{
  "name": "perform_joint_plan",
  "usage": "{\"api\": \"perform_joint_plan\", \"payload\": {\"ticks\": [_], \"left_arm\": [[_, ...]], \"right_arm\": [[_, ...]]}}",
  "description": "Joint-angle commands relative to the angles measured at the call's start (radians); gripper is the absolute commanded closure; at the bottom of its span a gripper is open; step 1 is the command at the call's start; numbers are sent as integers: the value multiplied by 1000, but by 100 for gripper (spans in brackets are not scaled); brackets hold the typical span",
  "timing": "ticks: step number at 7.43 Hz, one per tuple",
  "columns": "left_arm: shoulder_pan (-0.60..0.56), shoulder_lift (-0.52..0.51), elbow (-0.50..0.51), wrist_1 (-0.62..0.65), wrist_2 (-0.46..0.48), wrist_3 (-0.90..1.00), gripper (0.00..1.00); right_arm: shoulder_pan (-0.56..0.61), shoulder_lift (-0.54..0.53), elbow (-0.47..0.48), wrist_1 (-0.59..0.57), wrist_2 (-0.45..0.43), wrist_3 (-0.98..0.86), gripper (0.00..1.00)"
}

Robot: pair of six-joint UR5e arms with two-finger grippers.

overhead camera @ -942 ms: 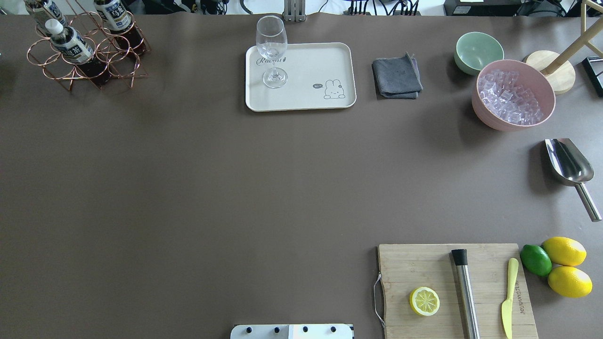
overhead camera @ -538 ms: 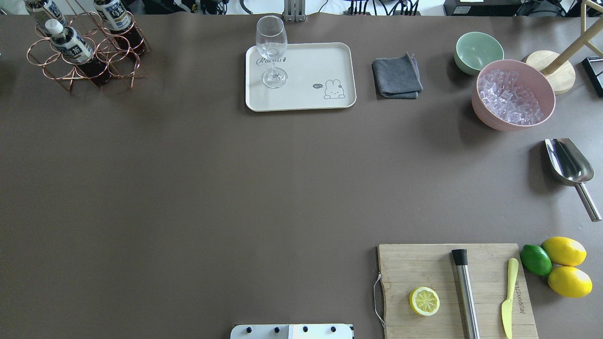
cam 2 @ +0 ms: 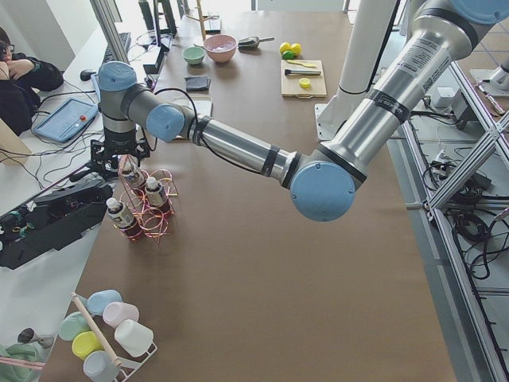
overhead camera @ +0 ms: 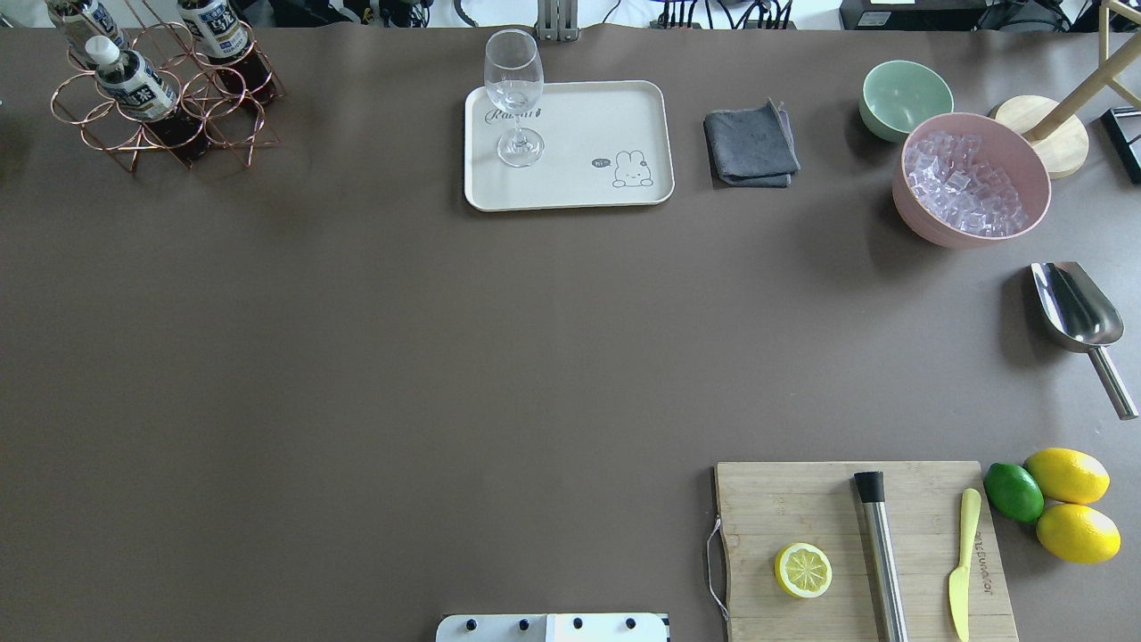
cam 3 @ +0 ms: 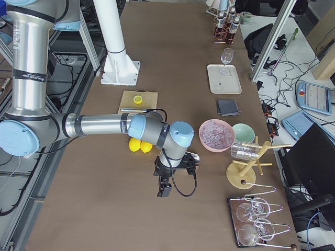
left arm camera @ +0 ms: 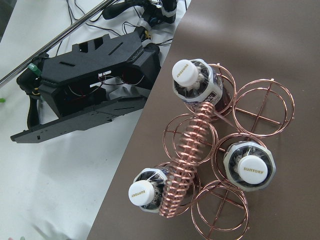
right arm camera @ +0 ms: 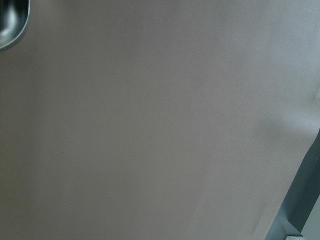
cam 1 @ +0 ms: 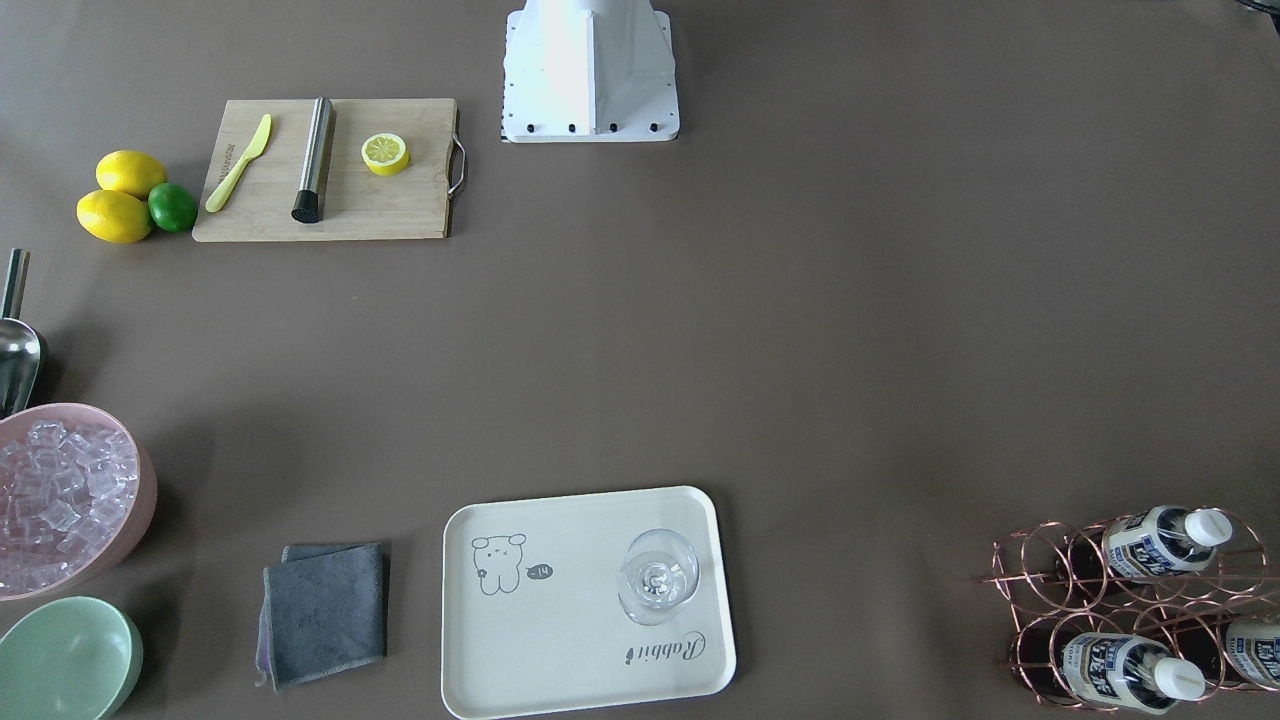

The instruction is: Take tea from basket to plate

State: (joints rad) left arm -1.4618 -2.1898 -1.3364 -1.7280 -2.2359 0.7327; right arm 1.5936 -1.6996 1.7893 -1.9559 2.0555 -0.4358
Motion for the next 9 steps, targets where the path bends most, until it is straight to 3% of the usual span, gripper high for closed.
{"api": "perform_joint_plan", "payload": {"ticks": [1,3,9], "left_arm": [[9,-80,94,1,-68,85,2],[12,-134,153,1,-89,96,2],[46,-131,207,-2,-91,135,4]], "right_arm": [[0,0,-1,0,0,0,0],[9,0,-10,2,5,-1,0],[12,3,-21,3,20,-7,0]]}}
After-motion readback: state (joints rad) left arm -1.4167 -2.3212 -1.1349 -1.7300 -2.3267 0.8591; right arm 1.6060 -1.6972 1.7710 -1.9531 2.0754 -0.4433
